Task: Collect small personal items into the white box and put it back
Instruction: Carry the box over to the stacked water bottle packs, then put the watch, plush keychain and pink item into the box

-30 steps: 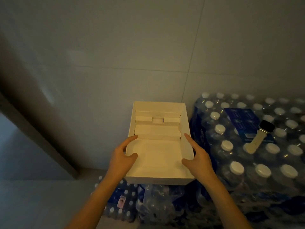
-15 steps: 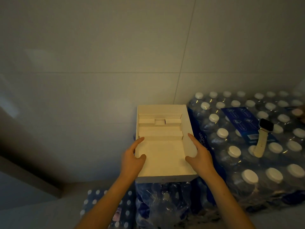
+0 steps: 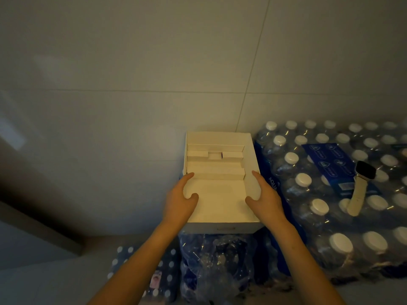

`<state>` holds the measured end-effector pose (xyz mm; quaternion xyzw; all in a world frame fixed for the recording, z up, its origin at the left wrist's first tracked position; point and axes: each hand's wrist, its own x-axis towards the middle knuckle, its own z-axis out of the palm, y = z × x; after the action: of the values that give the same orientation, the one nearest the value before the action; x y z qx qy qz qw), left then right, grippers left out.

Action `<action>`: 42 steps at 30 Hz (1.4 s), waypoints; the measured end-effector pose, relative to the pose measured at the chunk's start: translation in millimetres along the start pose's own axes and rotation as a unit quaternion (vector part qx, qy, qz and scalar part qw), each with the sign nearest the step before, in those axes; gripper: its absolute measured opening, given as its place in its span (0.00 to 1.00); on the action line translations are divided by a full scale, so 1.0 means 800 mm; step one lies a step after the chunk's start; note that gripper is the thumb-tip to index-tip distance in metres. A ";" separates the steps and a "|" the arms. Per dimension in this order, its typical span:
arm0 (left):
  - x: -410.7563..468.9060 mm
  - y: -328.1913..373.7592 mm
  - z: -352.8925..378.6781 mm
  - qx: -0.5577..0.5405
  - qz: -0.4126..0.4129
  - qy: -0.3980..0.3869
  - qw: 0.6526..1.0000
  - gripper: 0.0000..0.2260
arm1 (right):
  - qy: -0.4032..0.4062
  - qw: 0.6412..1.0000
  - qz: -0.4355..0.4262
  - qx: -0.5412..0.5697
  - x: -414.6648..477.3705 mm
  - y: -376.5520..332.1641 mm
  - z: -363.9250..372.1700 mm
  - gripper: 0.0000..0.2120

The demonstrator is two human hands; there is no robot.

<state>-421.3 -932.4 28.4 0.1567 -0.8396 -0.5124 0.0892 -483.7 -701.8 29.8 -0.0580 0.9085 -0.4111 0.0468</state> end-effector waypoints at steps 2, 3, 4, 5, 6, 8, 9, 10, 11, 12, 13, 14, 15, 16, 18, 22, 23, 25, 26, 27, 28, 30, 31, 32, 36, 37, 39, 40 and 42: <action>0.001 -0.002 -0.001 0.008 0.006 -0.012 1.000 0.25 | 0.015 1.000 -0.024 -0.003 -0.001 -0.001 0.000 0.35; 0.002 -0.002 -0.002 0.017 0.012 -0.017 1.000 0.25 | 0.026 0.999 -0.037 -0.007 -0.003 -0.003 -0.001 0.34; 0.002 -0.002 -0.004 0.028 0.017 -0.022 0.999 0.25 | 0.035 0.998 -0.049 -0.012 -0.004 -0.005 -0.001 0.33; 0.001 -0.003 -0.005 0.045 0.022 -0.026 0.998 0.25 | 0.039 0.997 -0.060 -0.021 -0.005 -0.007 -0.001 0.32; 0.001 -0.003 -0.007 0.064 0.026 -0.028 0.997 0.25 | 0.041 0.996 -0.068 -0.035 -0.006 -0.009 -0.001 0.31; -0.002 -0.001 -0.010 0.115 0.037 -0.024 0.992 0.25 | 0.045 0.993 -0.078 -0.078 -0.010 -0.014 0.000 0.30; -0.005 0.001 -0.013 0.151 0.049 -0.017 0.987 0.25 | 0.055 0.990 -0.084 -0.100 -0.012 -0.016 0.000 0.29; -0.009 0.003 -0.015 0.194 0.066 -0.007 0.979 0.25 | 0.069 0.986 -0.093 -0.116 -0.015 -0.018 0.000 0.28; -0.015 0.004 -0.018 0.239 0.091 0.006 0.967 0.24 | 0.085 0.983 -0.107 -0.125 -0.019 -0.021 0.001 0.27; -0.020 0.005 -0.020 0.279 0.120 0.019 0.953 0.24 | 0.100 0.979 -0.125 -0.128 -0.025 -0.023 0.002 0.26; -0.027 0.008 -0.022 0.309 0.147 0.030 0.939 0.24 | 0.112 0.975 -0.144 -0.130 -0.030 -0.026 0.003 0.25; -0.034 0.009 -0.024 0.326 0.171 0.039 0.929 0.23 | 0.123 0.970 -0.163 -0.133 -0.037 -0.030 0.004 0.23; -0.041 0.011 -0.025 0.334 0.191 0.044 0.922 0.22 | 0.132 0.965 -0.180 -0.137 -0.044 -0.033 0.005 0.21; -0.049 0.013 -0.027 0.337 0.209 0.046 0.917 0.21 | 0.138 0.961 -0.195 -0.139 -0.052 -0.038 0.006 0.21; -0.068 0.017 -0.030 0.335 0.246 0.044 0.908 0.20 | 0.136 0.956 -0.218 -0.139 -0.072 -0.046 0.008 0.21; -0.111 0.009 -0.036 0.322 0.293 0.023 0.900 0.18 | 0.109 0.949 -0.257 -0.144 -0.121 -0.046 0.019 0.20; -0.122 0.004 -0.038 0.318 0.297 0.017 0.900 0.17 | 0.104 0.950 -0.260 -0.142 -0.135 -0.043 0.022 0.20; -0.145 -0.010 -0.041 0.313 0.303 0.007 0.900 0.17 | 0.097 0.953 -0.257 -0.130 -0.161 -0.036 0.029 0.19; -0.157 -0.017 -0.042 0.311 0.307 0.004 0.899 0.17 | 0.096 0.953 -0.257 -0.126 -0.174 -0.031 0.032 0.18; -0.167 -0.024 -0.043 0.310 0.309 -0.001 0.899 0.17 | 0.094 0.954 -0.256 -0.125 -0.186 -0.025 0.037 0.18; -0.177 -0.032 -0.043 0.309 0.308 -0.008 0.900 0.17 | 0.092 0.954 -0.256 -0.124 -0.198 -0.019 0.041 0.17; -0.197 -0.049 -0.043 0.309 0.292 -0.032 0.904 0.17 | 0.079 0.957 -0.249 -0.124 -0.221 -0.007 0.050 0.17; -0.206 -0.059 -0.044 0.311 0.279 -0.049 0.907 0.18 | 0.067 0.960 -0.239 -0.131 -0.231 -0.001 0.056 0.17; -0.214 -0.069 -0.044 0.314 0.264 -0.067 0.909 0.18 | 0.054 0.963 -0.223 -0.141 -0.240 0.004 0.062 0.18; -0.238 -0.101 -0.047 0.328 0.217 -0.120 0.911 0.19 | 0.019 0.972 -0.159 -0.171 -0.266 0.018 0.083 0.22; -0.240 -0.104 -0.049 0.327 0.213 -0.128 0.912 0.19 | 0.017 0.973 -0.150 -0.173 -0.270 0.019 0.086 0.21; -0.239 -0.105 -0.054 0.324 0.214 -0.136 0.912 0.19 | 0.020 0.976 -0.134 -0.173 -0.277 0.017 0.089 0.21; -0.236 -0.103 -0.057 0.322 0.221 -0.138 0.910 0.19 | 0.025 0.976 -0.129 -0.173 -0.279 0.016 0.089 0.20; -0.229 -0.096 -0.060 0.316 0.238 -0.144 0.907 0.19 | 0.037 0.976 -0.123 -0.178 -0.284 0.010 0.086 0.20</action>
<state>-221.6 -939.9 -15.8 -0.1038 -0.9736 -0.2008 0.0323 -250.7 -714.6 -13.1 -0.1611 0.9541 -0.2478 -0.0484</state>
